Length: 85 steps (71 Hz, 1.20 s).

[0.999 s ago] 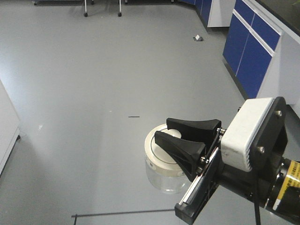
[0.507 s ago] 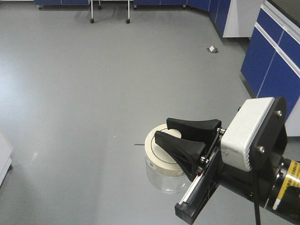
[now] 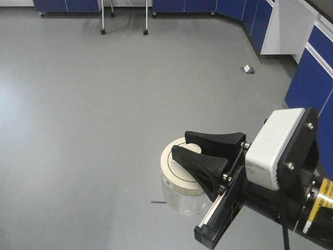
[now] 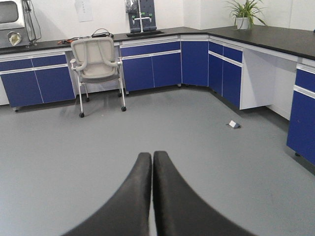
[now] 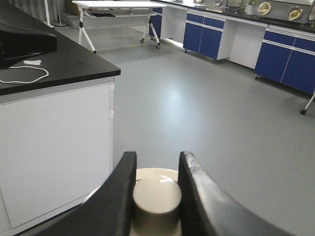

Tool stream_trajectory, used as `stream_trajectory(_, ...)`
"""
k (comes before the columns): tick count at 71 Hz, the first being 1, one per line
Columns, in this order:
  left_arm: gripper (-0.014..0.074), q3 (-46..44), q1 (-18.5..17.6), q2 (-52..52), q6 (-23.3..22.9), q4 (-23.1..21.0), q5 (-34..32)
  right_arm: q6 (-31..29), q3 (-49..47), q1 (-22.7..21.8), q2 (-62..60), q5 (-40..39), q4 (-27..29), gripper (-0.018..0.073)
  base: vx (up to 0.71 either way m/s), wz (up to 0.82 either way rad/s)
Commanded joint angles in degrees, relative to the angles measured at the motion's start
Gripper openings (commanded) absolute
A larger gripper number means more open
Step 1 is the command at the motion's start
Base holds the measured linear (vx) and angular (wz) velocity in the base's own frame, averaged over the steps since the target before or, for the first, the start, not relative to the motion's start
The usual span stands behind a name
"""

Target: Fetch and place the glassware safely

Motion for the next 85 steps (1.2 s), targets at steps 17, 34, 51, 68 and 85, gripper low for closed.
stream_trajectory(17, -0.0007, -1.44, -0.36, -0.03, -0.46, -0.46, -4.07, -0.20, -1.82, 0.16, -1.19, -5.56, 0.40, -0.0001, 0.54, 0.00)
stream_trajectory(34, -0.0007, -1.44, -0.36, -0.03, -0.46, -0.46, -4.07, -0.20, -1.82, 0.16, -1.19, -5.56, 0.40, -0.0001, 0.53, 0.00)
stream_trajectory(51, -0.0007, -1.44, -0.36, -0.03, -0.46, -0.46, -4.07, -0.20, -1.82, 0.16, -1.19, -5.56, 0.40, -0.0001, 0.53, 0.04)
stream_trajectory(68, -0.0007, -1.44, -0.37, -0.03, -0.46, -0.46, -4.07, -0.20, -1.82, 0.16, -1.19, -5.56, 0.40, -0.0001, 0.54, 0.04)
stream_trajectory(85, -0.0007, -1.44, -0.37, -0.03, -0.46, -0.46, -4.07, -0.20, -1.82, 0.16, -1.19, -5.56, 0.40, -0.0001, 0.55, 0.01)
